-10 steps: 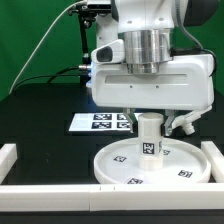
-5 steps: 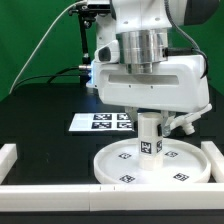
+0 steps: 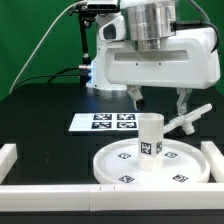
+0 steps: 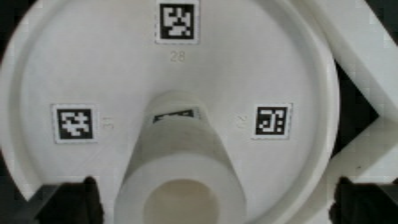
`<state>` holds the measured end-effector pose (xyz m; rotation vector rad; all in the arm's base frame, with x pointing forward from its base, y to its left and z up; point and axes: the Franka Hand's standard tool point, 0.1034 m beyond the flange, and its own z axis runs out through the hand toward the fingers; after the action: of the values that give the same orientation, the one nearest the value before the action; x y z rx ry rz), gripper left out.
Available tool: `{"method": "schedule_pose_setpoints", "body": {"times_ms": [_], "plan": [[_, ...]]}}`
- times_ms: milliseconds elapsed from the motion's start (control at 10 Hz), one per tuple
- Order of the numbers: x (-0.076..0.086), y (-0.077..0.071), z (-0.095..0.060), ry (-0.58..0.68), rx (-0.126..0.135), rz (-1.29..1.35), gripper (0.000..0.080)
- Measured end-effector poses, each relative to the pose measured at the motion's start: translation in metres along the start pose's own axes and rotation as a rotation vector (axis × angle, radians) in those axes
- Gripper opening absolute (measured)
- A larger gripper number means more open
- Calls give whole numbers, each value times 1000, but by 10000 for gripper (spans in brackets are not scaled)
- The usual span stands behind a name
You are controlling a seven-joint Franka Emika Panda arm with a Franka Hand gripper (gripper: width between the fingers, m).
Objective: Assemble round table
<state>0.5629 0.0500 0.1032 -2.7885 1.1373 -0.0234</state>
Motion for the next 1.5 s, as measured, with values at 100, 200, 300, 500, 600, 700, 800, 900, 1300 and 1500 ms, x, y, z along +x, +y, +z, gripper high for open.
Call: {"method": "schedule_pose_setpoints", "body": {"times_ms": [100, 200, 300, 500, 600, 700, 800, 900, 1300, 1500], "plan": [[0, 1, 1, -1, -2, 0, 648], [0, 1, 1, -1, -2, 0, 648], [0, 1, 1, -2, -2, 0, 648], [-2, 0, 0, -5, -6, -9, 648], [-10, -3, -7, -30, -35, -58, 648], [-19, -9, -16, -31, -29, -74, 648], [-40, -15, -22, -43, -42, -116, 648], [-53, -22, -24, -51, -46, -140, 648], [-53, -22, -21, -45, -20, -123, 648], [-74, -11, -13, -4, 47, -96, 648]]}}
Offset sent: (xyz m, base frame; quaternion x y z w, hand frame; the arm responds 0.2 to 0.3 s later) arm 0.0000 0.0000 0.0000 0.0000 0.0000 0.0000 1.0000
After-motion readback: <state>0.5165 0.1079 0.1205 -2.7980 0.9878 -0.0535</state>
